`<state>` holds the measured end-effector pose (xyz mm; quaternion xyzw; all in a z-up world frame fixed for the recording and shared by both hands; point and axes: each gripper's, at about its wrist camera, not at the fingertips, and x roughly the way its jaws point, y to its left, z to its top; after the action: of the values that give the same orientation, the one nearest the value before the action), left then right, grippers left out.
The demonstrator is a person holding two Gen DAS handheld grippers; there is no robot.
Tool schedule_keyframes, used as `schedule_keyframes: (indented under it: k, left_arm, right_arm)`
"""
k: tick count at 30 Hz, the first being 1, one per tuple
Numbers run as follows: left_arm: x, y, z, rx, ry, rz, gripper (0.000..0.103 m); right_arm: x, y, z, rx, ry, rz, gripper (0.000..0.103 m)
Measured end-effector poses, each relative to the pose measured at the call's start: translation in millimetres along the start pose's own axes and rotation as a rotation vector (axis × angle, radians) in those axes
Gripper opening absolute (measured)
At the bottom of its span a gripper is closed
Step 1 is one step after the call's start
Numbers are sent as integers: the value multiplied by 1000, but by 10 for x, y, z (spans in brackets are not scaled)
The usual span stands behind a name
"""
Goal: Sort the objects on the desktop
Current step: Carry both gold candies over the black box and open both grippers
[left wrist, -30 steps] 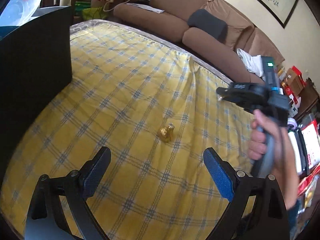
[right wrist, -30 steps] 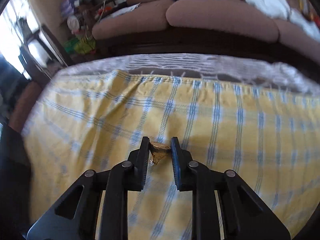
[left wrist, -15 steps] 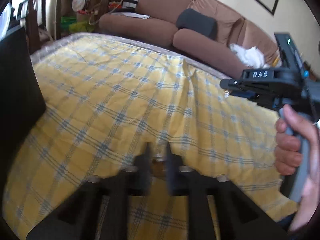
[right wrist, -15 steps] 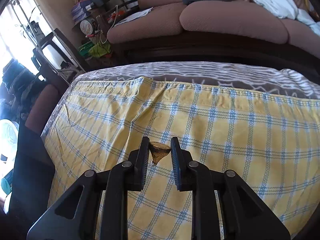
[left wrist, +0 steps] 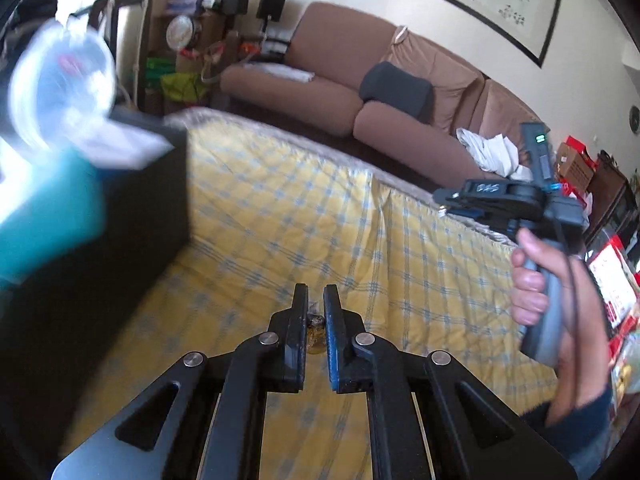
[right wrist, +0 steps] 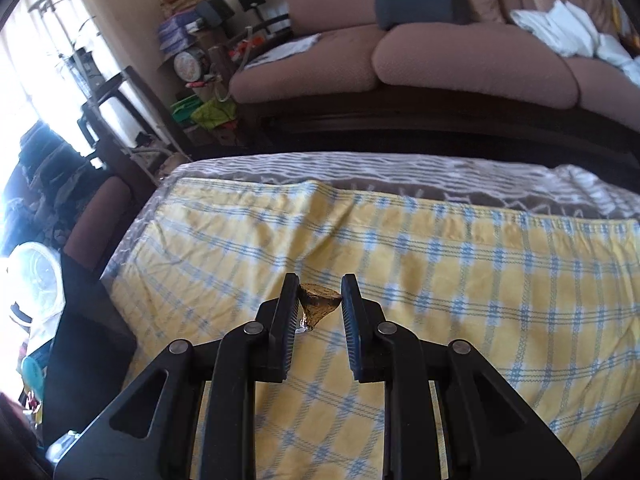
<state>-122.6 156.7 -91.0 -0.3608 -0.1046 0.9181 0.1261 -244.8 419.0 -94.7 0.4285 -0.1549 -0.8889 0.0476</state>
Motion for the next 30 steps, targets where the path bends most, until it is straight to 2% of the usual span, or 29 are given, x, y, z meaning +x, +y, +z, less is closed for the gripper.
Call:
schedule_keyframes:
  k: [3, 6, 8, 9, 12, 13, 16, 17, 19, 20, 22, 24, 26, 30]
  left_arm:
    - [-496, 126, 161, 5, -63, 9, 7]
    - [-1004, 346, 278, -42, -129, -13, 7]
    - [-1347, 525, 323, -48, -163, 24, 7]
    - [-1484, 611, 336, -53, -175, 36, 7]
    - [-1855, 1032, 382, -107, -174, -10, 7]
    - [-1968, 1203, 394, -107, -167, 17, 7]
    - [-2117, 1538, 353, -115, -164, 137, 7]
    - [-2133, 1641, 310, -149, -168, 143, 7]
    - [-2118, 1868, 171, -263, -203, 121, 7]
    - [-2091, 1924, 110, -289, -217, 128, 7]
    - [-1984, 1972, 39, -298, -186, 153, 7]
    - [-1948, 1996, 14, -293, -163, 207, 7]
    - [-1894, 2035, 7, -300, -141, 231, 7]
    - [-1739, 2085, -16, -292, -77, 276, 7]
  right_arm:
    - [-134, 218, 18, -30, -19, 60, 20]
    - [-291, 476, 19, -77, -35, 119, 20]
    - [-439, 703, 7, -119, -56, 167, 20]
    - [-495, 803, -8, -138, -65, 187, 20]
    - [-570, 1170, -93, -206, -66, 285, 20]
    - [-550, 1315, -140, -230, -44, 319, 20]
    - [-546, 1790, -331, -312, -2, 402, 20]
    - [-564, 1966, -414, -341, 11, 446, 20]
    - [-622, 2349, -615, -394, 39, 590, 20]
    - [-653, 2475, -714, -409, 47, 653, 20]
    - [-694, 2767, -925, -430, 74, 811, 20]
    - [-676, 3008, -1144, -454, 108, 906, 20]
    - [-625, 3221, -1358, -510, 132, 915, 20]
    - [-419, 3428, -1646, -573, 183, 855, 20]
